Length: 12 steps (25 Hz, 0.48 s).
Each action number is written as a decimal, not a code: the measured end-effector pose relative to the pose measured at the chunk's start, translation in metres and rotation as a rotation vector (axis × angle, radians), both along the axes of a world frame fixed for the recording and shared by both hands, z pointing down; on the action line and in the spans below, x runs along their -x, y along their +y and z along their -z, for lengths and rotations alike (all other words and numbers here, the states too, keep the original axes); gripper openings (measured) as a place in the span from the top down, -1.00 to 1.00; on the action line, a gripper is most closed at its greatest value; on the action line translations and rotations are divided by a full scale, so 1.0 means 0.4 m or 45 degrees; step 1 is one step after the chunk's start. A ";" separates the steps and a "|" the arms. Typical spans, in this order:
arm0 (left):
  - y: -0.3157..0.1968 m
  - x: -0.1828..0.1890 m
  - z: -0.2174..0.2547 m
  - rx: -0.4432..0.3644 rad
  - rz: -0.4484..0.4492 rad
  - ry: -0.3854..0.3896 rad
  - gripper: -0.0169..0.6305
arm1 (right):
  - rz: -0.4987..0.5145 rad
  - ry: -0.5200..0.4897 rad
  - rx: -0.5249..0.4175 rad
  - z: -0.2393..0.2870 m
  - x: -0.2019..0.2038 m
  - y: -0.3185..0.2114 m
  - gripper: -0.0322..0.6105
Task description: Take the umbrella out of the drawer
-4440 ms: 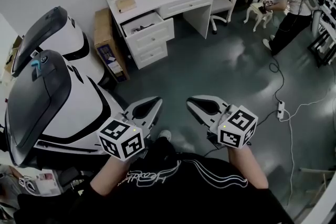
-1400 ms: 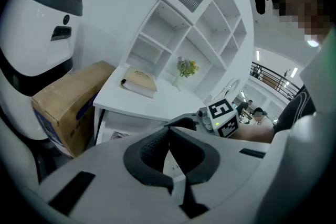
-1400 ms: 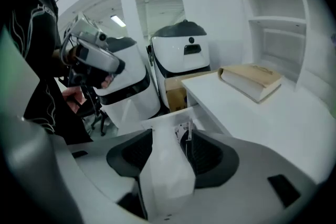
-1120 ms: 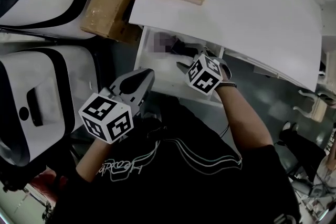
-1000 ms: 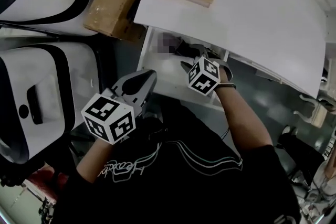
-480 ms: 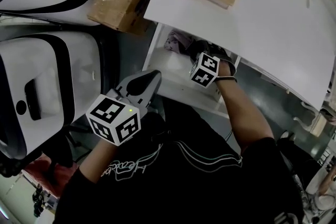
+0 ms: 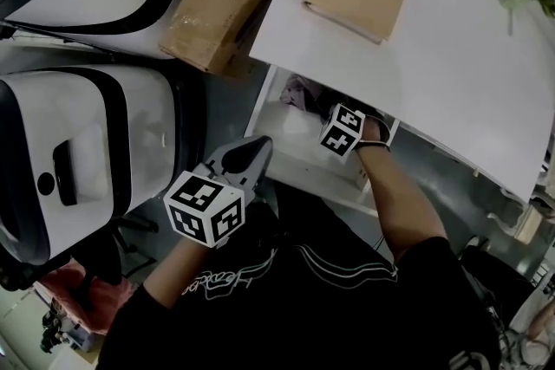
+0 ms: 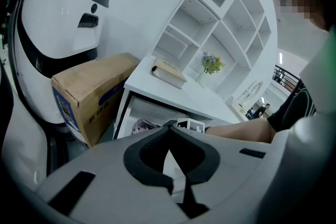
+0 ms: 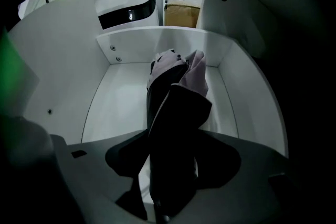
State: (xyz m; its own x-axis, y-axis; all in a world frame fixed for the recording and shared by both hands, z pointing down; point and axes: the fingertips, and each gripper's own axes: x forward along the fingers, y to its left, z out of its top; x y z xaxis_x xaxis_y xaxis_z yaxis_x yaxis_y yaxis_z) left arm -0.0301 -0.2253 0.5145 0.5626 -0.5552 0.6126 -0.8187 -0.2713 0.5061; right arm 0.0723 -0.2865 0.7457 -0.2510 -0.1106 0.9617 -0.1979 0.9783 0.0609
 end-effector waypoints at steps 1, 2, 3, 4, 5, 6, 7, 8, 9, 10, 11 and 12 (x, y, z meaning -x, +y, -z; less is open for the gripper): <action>-0.003 0.000 -0.003 0.001 0.001 -0.003 0.89 | -0.003 0.002 0.006 0.000 0.001 -0.002 0.16; -0.006 0.000 -0.006 0.001 0.001 -0.006 0.89 | -0.006 0.006 0.007 0.001 0.003 -0.004 0.16; -0.008 -0.001 -0.008 0.002 0.002 -0.009 0.89 | -0.009 0.010 0.007 0.001 0.005 -0.005 0.16; -0.008 -0.004 -0.010 0.004 0.003 -0.008 0.89 | -0.010 0.014 0.005 0.001 0.006 -0.005 0.16; -0.008 -0.008 -0.009 0.006 0.003 -0.002 0.89 | -0.011 0.017 0.001 0.002 0.006 -0.005 0.16; -0.006 -0.013 -0.007 0.007 -0.001 0.007 0.89 | -0.011 0.018 -0.004 0.003 0.005 -0.006 0.16; -0.002 -0.018 -0.005 0.009 -0.009 0.014 0.89 | -0.012 0.019 -0.009 0.004 0.003 -0.005 0.16; 0.004 -0.021 -0.004 0.011 -0.021 0.019 0.89 | -0.016 0.019 -0.013 0.005 0.001 -0.001 0.17; 0.011 -0.023 -0.003 0.013 -0.033 0.022 0.89 | -0.022 0.020 -0.017 0.007 0.000 0.003 0.17; 0.017 -0.020 -0.001 0.014 -0.042 0.023 0.89 | -0.029 0.020 -0.024 0.010 0.000 0.004 0.18; 0.020 -0.015 0.002 0.013 -0.045 0.025 0.89 | -0.035 0.022 -0.032 0.016 0.001 0.005 0.18; 0.022 -0.008 0.007 0.011 -0.045 0.027 0.89 | -0.038 0.025 -0.040 0.024 0.002 0.005 0.18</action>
State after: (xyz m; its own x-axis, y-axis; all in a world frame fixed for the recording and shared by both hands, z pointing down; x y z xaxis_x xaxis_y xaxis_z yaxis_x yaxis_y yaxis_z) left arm -0.0270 -0.2165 0.5119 0.5947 -0.5297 0.6048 -0.7977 -0.2953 0.5258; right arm 0.0713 -0.2844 0.7360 -0.2285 -0.1483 0.9622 -0.2257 0.9695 0.0958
